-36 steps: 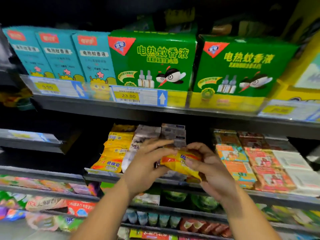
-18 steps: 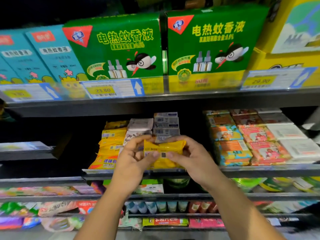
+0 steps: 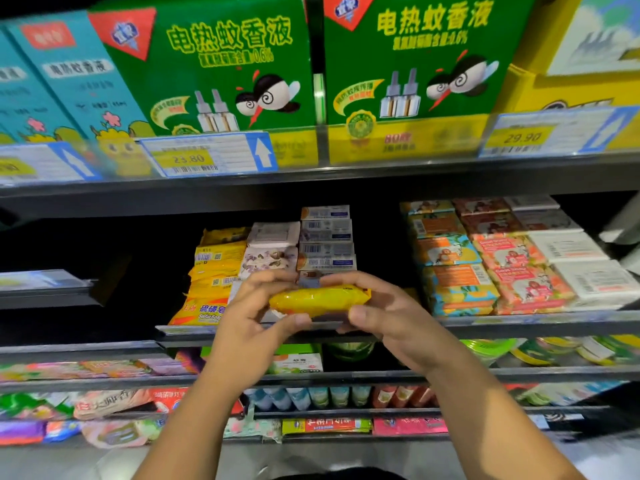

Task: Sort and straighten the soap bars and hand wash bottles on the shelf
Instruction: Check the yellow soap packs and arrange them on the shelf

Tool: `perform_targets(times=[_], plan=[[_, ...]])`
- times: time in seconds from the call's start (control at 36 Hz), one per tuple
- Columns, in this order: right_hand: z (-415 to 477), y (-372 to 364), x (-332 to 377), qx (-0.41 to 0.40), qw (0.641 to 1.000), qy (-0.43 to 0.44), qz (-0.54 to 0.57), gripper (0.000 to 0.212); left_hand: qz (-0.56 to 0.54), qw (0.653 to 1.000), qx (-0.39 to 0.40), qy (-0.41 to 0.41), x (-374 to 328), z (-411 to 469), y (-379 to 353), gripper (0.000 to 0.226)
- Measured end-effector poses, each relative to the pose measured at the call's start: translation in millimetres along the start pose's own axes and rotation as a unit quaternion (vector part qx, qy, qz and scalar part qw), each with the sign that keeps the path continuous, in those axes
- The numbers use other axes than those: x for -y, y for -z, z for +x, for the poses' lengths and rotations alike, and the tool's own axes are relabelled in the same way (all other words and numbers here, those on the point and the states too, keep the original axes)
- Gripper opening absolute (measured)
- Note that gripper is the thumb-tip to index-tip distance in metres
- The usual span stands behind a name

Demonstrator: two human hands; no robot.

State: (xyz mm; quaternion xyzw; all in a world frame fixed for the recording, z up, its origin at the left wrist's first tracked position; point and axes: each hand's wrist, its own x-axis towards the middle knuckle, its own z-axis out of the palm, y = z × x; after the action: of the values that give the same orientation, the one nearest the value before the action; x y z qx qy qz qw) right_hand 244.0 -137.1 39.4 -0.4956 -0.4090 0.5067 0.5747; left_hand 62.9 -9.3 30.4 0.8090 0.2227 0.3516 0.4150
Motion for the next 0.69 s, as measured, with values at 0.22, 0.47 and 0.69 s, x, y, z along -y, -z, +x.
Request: perform_targets(times=[0.22,0.47,0.69], plan=[[7,-8,-2,-0.12,0.992,0.002,-0.044,0.02,-0.225,0.963,-0.008,0.151,-22,-2,-23,0.029],[5,-8,12,-0.139,0.986,-0.012,0.087,0.01,-0.055,0.996,0.075,0.007,4,3,-10,0.052],[6,-7,9,-0.062,0.987,0.008,-0.145,0.068,-0.131,0.984,-0.009,0.119,-6,6,-11,0.019]])
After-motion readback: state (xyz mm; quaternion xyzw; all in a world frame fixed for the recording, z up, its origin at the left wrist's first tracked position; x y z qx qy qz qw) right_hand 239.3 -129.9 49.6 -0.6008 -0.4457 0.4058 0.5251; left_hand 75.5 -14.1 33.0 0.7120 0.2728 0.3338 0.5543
